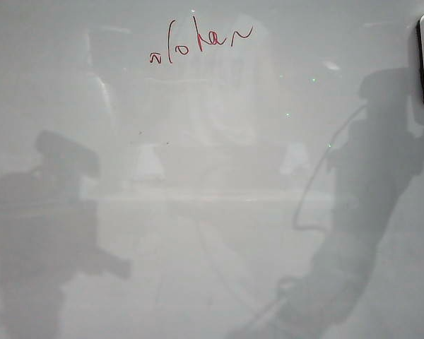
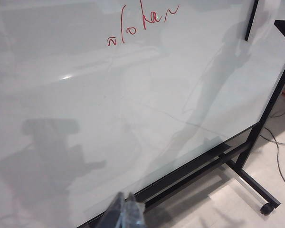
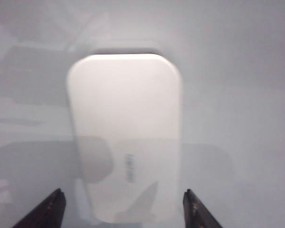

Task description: Grab the whiteboard eraser that is attached to the surface of the whiteboard and use it to clean the writing on the whiteboard.

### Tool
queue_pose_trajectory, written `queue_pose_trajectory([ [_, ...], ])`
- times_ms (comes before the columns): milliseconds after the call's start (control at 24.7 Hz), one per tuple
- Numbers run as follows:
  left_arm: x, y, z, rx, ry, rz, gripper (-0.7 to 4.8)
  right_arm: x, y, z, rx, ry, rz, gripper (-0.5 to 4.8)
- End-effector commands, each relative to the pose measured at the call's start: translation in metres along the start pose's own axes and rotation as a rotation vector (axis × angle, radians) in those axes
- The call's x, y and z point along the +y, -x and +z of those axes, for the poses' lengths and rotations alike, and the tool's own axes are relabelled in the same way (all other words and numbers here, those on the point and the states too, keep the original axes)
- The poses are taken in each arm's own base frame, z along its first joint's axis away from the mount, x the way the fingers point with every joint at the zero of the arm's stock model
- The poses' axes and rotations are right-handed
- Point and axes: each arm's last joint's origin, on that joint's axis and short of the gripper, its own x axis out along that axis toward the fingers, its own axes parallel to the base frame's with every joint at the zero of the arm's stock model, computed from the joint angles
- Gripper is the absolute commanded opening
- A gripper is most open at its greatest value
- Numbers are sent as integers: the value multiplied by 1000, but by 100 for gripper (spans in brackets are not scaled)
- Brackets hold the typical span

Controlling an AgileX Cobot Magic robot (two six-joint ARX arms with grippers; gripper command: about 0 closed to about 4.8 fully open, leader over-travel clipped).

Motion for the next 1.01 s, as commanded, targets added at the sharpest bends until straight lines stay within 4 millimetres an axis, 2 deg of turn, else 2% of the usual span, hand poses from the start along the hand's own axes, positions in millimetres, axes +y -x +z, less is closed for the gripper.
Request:
queue_pose_trajectory([
  [41,0,0,2,-12,-8,0,-6,7,-5,2,-31,-6,3,337],
  [284,0,0,2,-12,-8,0,-6,18,-11,-1,-29,1,-48,338],
  [811,0,0,2,-12,-7,0,-6,19,-22,-4,-32,57,-93,339],
  [932,0,0,2,-12,-7,0,-6,20,-26,-2,-32,58,-99,373],
  [1013,0,0,2,-12,-8,0,-6,20,-29,-1,-32,60,-100,373],
])
